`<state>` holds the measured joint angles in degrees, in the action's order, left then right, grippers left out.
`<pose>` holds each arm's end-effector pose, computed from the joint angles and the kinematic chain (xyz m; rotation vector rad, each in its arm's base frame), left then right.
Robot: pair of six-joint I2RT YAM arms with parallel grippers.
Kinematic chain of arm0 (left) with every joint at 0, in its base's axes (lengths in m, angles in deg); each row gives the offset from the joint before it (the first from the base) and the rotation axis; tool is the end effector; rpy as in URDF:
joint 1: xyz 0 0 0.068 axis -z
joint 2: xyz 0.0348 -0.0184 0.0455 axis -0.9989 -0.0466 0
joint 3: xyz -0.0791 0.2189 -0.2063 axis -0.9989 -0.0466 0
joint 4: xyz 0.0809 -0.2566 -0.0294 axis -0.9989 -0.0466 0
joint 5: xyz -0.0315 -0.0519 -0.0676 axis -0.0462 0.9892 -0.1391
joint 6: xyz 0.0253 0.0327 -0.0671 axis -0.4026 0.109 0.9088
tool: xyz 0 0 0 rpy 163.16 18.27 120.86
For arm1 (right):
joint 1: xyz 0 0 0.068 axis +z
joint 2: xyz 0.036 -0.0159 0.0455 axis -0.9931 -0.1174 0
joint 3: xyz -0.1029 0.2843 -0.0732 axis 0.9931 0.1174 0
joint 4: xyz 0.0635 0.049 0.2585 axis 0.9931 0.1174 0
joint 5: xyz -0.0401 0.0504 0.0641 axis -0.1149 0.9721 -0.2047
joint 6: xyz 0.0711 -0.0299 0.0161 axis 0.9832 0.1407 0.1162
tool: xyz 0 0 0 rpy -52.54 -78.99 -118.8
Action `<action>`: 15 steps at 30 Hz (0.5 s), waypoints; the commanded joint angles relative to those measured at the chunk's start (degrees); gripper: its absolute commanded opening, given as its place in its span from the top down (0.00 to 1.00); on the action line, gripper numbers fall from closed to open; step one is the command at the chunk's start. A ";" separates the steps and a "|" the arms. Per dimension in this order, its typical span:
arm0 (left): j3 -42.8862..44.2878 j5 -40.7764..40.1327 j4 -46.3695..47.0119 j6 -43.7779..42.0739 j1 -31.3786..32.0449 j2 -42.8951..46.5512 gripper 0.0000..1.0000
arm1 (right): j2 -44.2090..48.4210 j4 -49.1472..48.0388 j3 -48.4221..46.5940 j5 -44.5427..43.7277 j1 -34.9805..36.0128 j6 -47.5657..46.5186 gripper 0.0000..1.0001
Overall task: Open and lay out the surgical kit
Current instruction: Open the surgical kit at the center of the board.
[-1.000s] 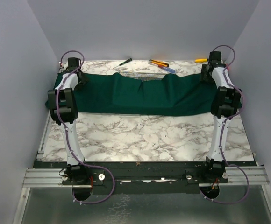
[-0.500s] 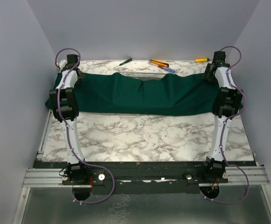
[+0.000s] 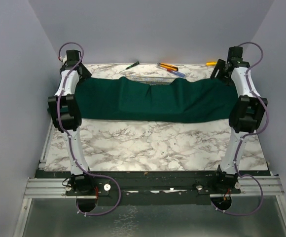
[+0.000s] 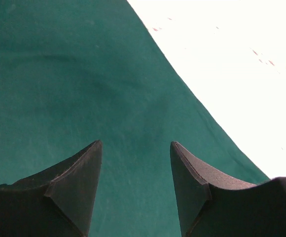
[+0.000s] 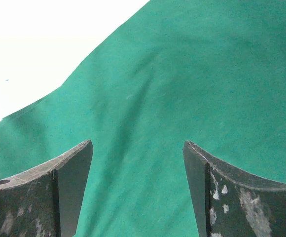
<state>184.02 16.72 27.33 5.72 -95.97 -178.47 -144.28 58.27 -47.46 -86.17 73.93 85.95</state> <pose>0.5829 0.0965 0.2148 -0.9483 2.2281 -0.0680 0.5544 -0.0946 0.2416 0.5821 2.4301 -0.0124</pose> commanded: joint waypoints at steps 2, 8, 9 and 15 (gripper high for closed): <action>-10.29 8.29 2.01 -7.89 4.57 14.54 0.41 | 12.34 -1.59 12.00 6.03 7.76 1.92 0.21; -21.83 11.98 7.00 -14.38 12.76 20.59 0.38 | 16.14 -6.17 22.48 10.51 16.71 -0.97 0.23; -23.04 13.03 7.60 -15.02 13.56 21.05 0.38 | 16.09 -6.62 23.15 11.50 17.50 -1.16 0.24; -27.15 14.01 10.17 -17.84 17.94 21.07 0.36 | 12.75 -6.16 22.49 9.92 20.16 -1.43 0.35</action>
<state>159.06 28.48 35.01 -7.98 -79.36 -157.64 -129.52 52.72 -23.96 -76.40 94.13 85.51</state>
